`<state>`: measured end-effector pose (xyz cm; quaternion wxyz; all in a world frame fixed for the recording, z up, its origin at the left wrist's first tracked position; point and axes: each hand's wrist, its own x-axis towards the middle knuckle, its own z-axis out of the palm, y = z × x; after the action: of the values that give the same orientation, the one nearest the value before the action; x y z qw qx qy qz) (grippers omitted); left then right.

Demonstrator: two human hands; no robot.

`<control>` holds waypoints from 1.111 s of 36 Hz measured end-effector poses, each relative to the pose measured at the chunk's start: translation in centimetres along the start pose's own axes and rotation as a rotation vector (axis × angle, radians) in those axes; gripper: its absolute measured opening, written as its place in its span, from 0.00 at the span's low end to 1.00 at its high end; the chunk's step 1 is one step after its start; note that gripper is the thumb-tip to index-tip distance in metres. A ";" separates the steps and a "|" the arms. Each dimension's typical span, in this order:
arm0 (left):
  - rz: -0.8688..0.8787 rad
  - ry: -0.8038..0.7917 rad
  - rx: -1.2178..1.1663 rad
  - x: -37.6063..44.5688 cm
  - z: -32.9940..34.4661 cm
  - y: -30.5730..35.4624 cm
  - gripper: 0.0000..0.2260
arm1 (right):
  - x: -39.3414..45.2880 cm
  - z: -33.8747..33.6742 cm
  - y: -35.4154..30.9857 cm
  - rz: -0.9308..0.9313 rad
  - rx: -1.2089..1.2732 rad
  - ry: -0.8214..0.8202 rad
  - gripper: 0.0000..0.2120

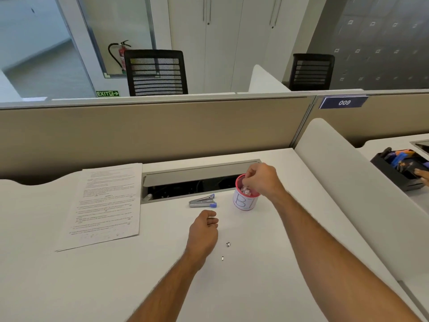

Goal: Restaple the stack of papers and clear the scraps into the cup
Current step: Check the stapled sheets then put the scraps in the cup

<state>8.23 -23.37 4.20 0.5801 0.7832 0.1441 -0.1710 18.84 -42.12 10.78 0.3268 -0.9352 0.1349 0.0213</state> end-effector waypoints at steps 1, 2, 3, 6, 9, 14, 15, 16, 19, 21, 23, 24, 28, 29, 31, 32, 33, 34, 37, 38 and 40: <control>-0.003 0.007 0.005 0.1 -0.2 -0.1 0.21 | 0.4 0.1 0.0 -0.007 -0.024 -0.010 0.05; -0.005 0.013 0.011 0.2 -0.4 -0.1 0.21 | 0.7 0.2 0.0 -0.012 -0.048 -0.017 0.05; -0.007 0.019 0.017 0.3 -0.5 -0.2 0.21 | 1.0 0.3 0.1 -0.019 -0.073 -0.022 0.06; -0.006 0.041 0.032 0.6 -0.9 -0.5 0.20 | 1.7 0.8 0.1 -0.037 -0.154 -0.026 0.06; -0.009 0.055 0.046 0.8 -1.2 -0.7 0.20 | 2.1 1.2 -0.1 -0.061 -0.219 -0.030 0.06; 0.001 0.082 0.079 1.2 -1.3 -0.9 0.20 | 2.5 1.8 -0.1 -0.091 -0.290 -0.043 0.08; 0.004 0.088 0.089 1.3 -1.3 -1.0 0.19 | 2.5 1.9 -0.1 -0.091 -0.295 -0.039 0.08; 0.008 0.094 0.101 1.4 -1.3 -1.1 0.19 | 2.5 1.9 -0.1 -0.091 -0.299 -0.035 0.08; 0.012 0.116 0.129 1.5 -1.4 -1.3 0.19 | 2.6 1.7 0.1 -0.088 -0.297 -0.017 0.07; 0.010 0.135 0.146 1.4 -1.5 -1.3 0.19 | 2.6 1.5 0.1 -0.096 -0.287 0.010 0.05; 0.009 0.155 0.163 1.4 -1.7 -1.4 0.19 | 2.4 1.4 0.1 -0.098 -0.268 0.029 0.04; 0.009 0.162 0.173 1.4 -1.9 -1.5 0.18 | 2.1 1.3 -0.1 -0.096 -0.257 0.038 0.03; 0.000 0.164 0.218 1.2 -2.2 -2.2 0.19 | 0.7 1.4 -0.4 -0.143 -0.213 0.096 0.03; -0.004 0.161 0.230 1.2 -2.3 -2.4 0.19 | 0.2 1.6 -0.5 -0.169 -0.192 0.101 0.04; -0.017 0.151 0.250 1.0 -2.4 -2.8 0.18 | -1.2 2.3 -0.7 -0.232 -0.152 0.101 0.07; -0.021 0.143 0.256 0.9 -2.4 -3.1 0.18 | -2.0 2.7 -0.7 -0.259 -0.144 0.087 0.08; -0.023 0.134 0.261 0.9 -2.4 -3.4 0.18 | -2.7 3.2 -0.6 -0.276 -0.142 0.055 0.08; -0.022 0.122 0.268 0.7 -2.3 -3.6 0.18 | -3.3 3.9 -0.3 -0.283 -0.139 0.009 0.08; -0.007 0.068 0.302 0.3 -1.9 -4.1 0.21 | -5.3 5.8 1.0 -0.277 -0.116 -0.134 0.10; 0.011 0.041 0.301 0.1 -1.8 -4.2 0.23 | -5.9 6.5 1.4 -0.267 -0.132 -0.171 0.12; 0.040 -0.022 0.283 -0.4 -1.4 -4.3 0.28 | -7.2 7.8 2.4 -0.221 -0.170 -0.229 0.16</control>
<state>6.15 -20.78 1.06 0.4687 0.8580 0.0965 -0.1864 11.69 -37.40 4.14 0.2603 -0.9600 -0.0092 0.1028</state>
